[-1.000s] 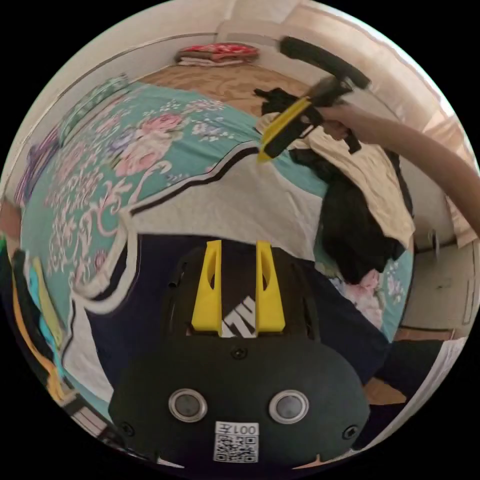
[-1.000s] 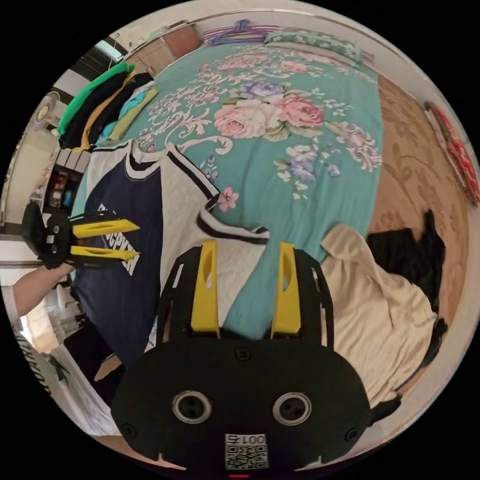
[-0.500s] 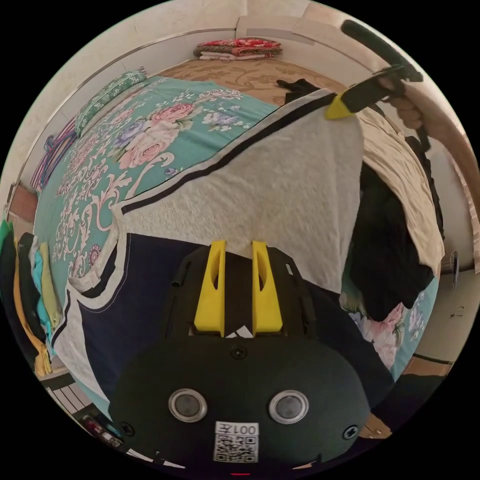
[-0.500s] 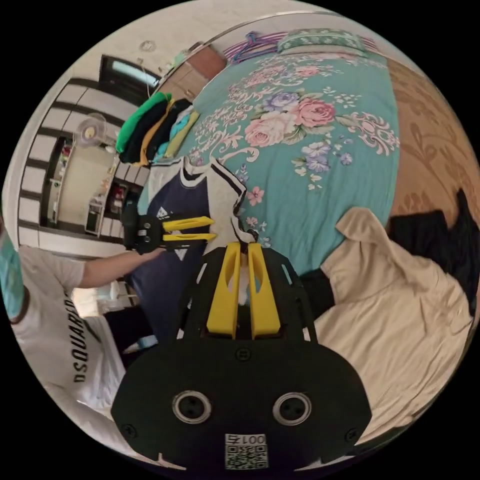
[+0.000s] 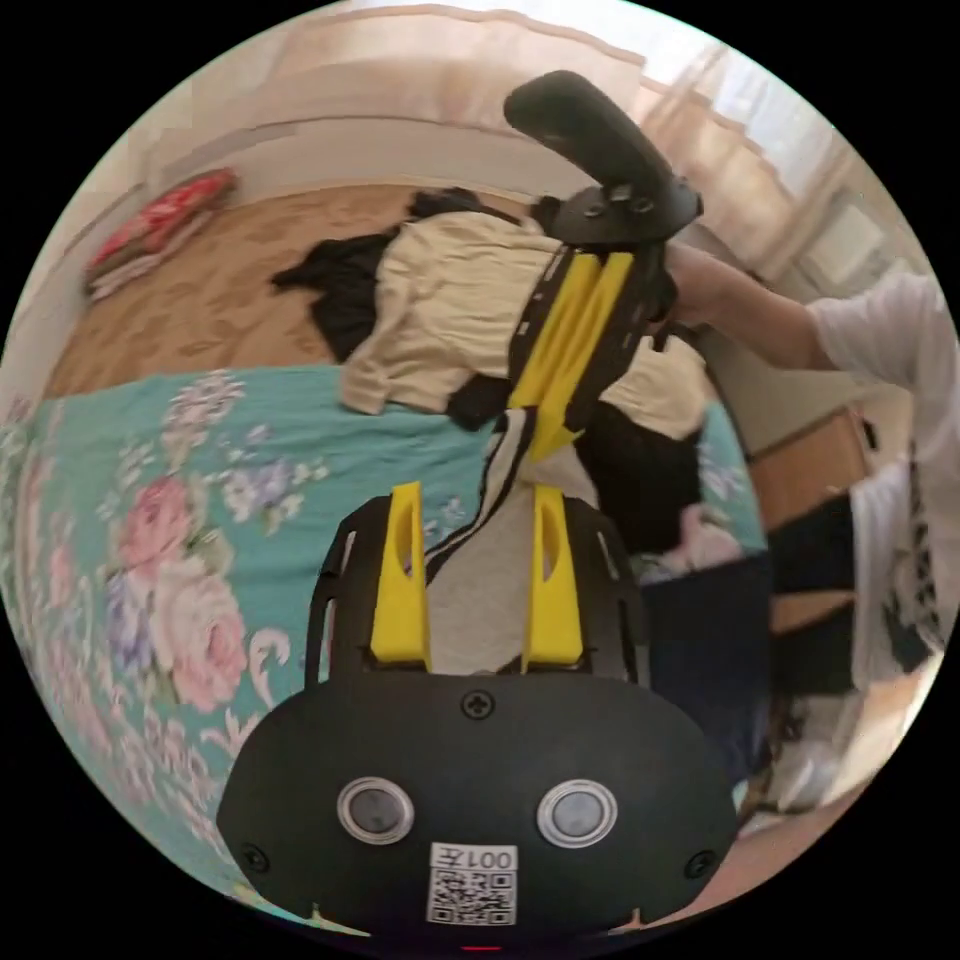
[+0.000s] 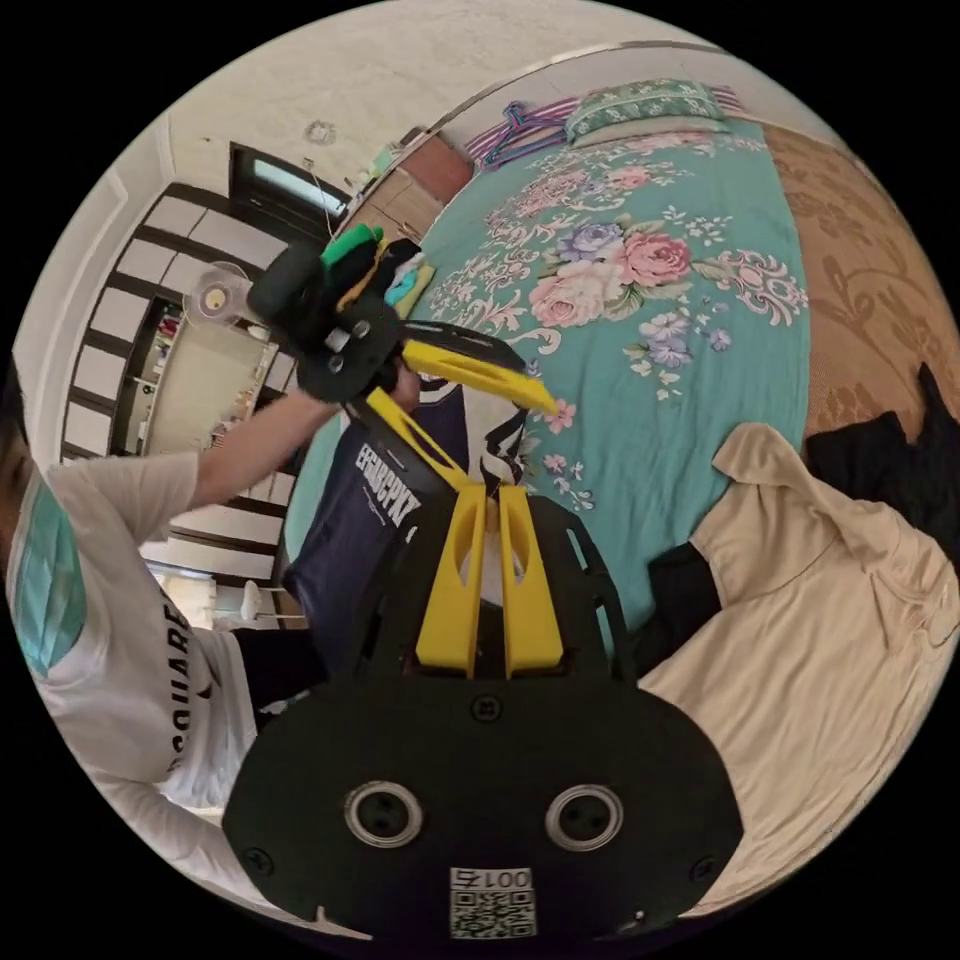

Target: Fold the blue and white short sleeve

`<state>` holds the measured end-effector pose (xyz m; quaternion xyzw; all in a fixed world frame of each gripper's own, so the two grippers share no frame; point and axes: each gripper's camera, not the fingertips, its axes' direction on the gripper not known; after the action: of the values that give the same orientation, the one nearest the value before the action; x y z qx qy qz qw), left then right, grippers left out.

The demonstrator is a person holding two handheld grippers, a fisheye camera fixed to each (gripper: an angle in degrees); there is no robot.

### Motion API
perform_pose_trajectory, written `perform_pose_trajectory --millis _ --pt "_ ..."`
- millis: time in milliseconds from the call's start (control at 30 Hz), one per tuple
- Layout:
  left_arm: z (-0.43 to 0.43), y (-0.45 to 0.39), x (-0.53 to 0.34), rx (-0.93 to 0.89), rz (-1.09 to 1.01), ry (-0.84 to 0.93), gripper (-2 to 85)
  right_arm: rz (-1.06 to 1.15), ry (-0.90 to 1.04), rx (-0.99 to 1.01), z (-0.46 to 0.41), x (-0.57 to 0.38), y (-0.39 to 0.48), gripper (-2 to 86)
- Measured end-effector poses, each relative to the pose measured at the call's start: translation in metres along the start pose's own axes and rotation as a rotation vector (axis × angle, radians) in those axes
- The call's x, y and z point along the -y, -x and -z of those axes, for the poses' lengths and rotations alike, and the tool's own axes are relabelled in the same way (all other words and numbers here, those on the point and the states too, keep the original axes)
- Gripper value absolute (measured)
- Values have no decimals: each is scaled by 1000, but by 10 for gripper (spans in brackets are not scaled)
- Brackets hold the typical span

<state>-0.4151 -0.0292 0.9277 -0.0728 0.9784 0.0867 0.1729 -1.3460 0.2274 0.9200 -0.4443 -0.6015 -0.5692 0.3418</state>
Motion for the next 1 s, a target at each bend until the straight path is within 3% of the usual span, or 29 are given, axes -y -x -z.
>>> perform_pose_trajectory --millis 100,267,400,533,633,733,833,1000 --pt "5 37 20 -378 -109 66 9 92 -3 1 3 -8 15 35" --pt "32 81 25 -473 -97 -21 -8 147 -102 -71 15 -46 28 108" --pt "55 108 19 -508 -105 -84 -9 67 -15 -127 -18 -89 21 178" --pt "69 128 17 -555 -110 -136 -9 -13 -48 83 -65 -116 11 173" --pt "73 143 19 -560 -99 -129 -9 -40 -217 300 -88 -128 13 102" --pt "80 157 20 -527 -69 -142 -9 -77 -539 409 -86 -152 15 40" --pt "91 174 16 -480 -19 -197 -9 -162 -624 276 -88 -174 37 25" --pt "78 190 6 -494 54 -218 -9 -131 -475 -168 -110 -173 121 16"
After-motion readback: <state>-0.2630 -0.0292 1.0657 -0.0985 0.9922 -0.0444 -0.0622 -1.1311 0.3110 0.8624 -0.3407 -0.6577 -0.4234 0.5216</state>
